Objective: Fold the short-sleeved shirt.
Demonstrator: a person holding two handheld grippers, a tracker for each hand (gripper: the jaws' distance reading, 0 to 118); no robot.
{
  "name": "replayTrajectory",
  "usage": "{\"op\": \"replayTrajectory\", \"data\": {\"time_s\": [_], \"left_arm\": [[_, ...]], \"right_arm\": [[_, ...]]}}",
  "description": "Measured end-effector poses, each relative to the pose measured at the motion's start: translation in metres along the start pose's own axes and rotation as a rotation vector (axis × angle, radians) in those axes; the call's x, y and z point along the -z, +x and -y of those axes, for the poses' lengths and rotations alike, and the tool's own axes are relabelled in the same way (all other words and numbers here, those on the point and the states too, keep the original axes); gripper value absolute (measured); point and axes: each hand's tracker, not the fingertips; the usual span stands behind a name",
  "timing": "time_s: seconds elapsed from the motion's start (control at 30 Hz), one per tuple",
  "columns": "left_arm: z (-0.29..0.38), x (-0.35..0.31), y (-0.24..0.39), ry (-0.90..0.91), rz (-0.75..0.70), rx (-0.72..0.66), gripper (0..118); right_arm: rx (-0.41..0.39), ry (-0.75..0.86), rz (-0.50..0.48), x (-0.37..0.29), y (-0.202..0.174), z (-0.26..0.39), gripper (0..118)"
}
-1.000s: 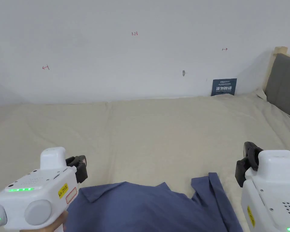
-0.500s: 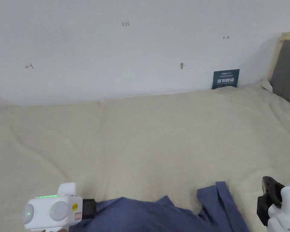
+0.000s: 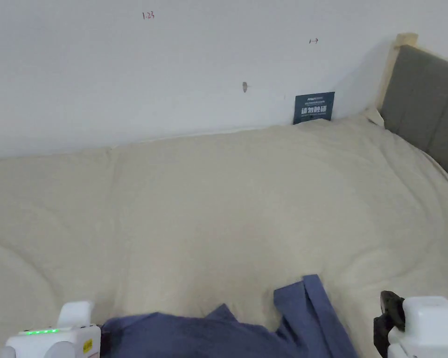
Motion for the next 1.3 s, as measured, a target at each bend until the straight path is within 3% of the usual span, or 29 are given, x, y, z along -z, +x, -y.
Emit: {"op": "replayTrajectory", "data": {"time_s": [0.03, 0.07, 0.1, 0.17, 0.2, 0.23, 0.4, 0.5, 0.53, 0.6, 0.63, 0.73, 0.87, 1.03, 1.3], "left_arm": [[0.0, -0.006, -0.002, 0.013, 0.016, 0.007, 7], [0.001, -0.011, -0.001, 0.03, 0.012, 0.014, 7], [0.002, -0.018, -0.002, 0.042, 0.005, 0.014, 7], [0.001, -0.035, -0.006, 0.063, 0.057, -0.033, 7], [0.002, -0.042, -0.008, 0.071, 0.077, -0.053, 7], [0.003, -0.048, -0.008, 0.075, 0.084, -0.059, 7], [0.003, -0.069, -0.004, 0.11, 0.095, -0.041, 7], [0.004, -0.077, -0.001, 0.12, 0.113, -0.051, 7], [0.006, -0.08, -0.001, 0.122, 0.116, -0.054, 7], [0.007, -0.083, 0.0, 0.128, 0.119, -0.059, 7], [0.009, -0.086, 0.0, 0.131, 0.121, -0.066, 7], [0.011, -0.098, -0.002, 0.15, 0.13, -0.106, 7], [0.011, -0.127, -0.009, 0.195, 0.164, -0.153, 7], [-0.005, -0.181, -0.022, 0.324, 0.176, -0.166, 7], [-0.08, -0.296, -0.05, 0.57, 0.127, -0.182, 7]], "right_arm": [[0.008, -0.054, -0.004, 0.009, 0.001, 0.003, 0], [0.018, -0.09, -0.003, 0.016, 0.003, 0.006, 8], [0.02, -0.125, 0.004, 0.026, 0.005, 0.011, 24], [0.017, -0.257, -0.001, 0.051, 0.005, 0.025, 67], [0.035, -0.303, -0.011, 0.062, 0.004, 0.034, 81], [0.048, -0.371, -0.025, 0.073, 0.006, 0.045, 87], [0.129, -0.6, -0.024, 0.11, 0.0, 0.087, 87], [0.081, -0.578, -0.021, 0.106, -0.007, 0.095, 78], [0.043, -0.54, -0.022, 0.099, -0.01, 0.091, 61], [0.002, -0.54, -0.029, 0.094, -0.017, 0.085, 15], [-0.045, -0.537, 0.003, 0.083, -0.026, 0.078, 4], [-0.001, -0.522, -0.042, 0.072, -0.024, 0.071, 4], [0.02, -0.352, -0.048, 0.048, -0.003, 0.04, 3], [0.068, -0.078, -0.107, 0.002, 0.01, -0.042, 3], [0.104, 0.232, -0.21, -0.029, 0.004, -0.199, 3]]}}
